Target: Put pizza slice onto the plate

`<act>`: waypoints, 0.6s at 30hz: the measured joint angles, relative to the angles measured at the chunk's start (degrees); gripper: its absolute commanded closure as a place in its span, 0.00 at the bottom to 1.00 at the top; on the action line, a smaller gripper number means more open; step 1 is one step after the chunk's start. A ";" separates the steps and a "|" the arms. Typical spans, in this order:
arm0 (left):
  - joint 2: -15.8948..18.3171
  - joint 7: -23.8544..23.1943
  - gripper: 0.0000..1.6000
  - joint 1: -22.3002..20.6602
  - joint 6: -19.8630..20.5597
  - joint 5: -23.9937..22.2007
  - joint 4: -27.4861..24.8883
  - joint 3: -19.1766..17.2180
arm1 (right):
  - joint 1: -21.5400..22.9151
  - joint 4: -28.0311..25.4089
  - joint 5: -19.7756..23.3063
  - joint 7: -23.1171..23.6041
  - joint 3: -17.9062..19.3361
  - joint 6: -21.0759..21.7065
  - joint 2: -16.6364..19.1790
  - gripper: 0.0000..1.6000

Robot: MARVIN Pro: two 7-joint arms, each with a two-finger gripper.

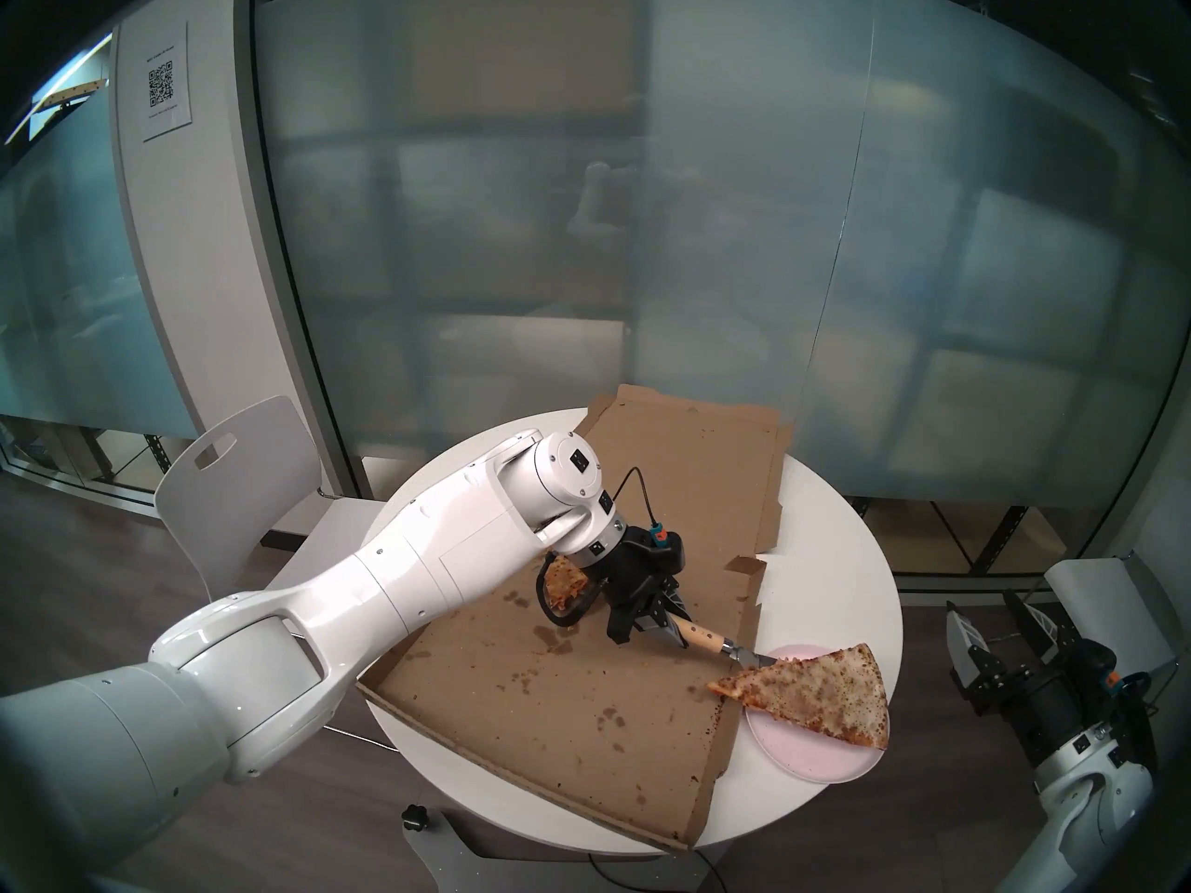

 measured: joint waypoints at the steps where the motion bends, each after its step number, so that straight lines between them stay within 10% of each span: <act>1: -0.15 0.18 1.00 -0.09 0.13 0.19 0.23 0.08 | 0.00 0.02 0.06 0.00 0.05 0.00 0.00 0.00; 18: -2.19 0.23 1.00 -1.55 1.16 1.15 1.59 0.39 | 0.28 0.75 0.54 0.13 1.04 0.13 0.03 0.00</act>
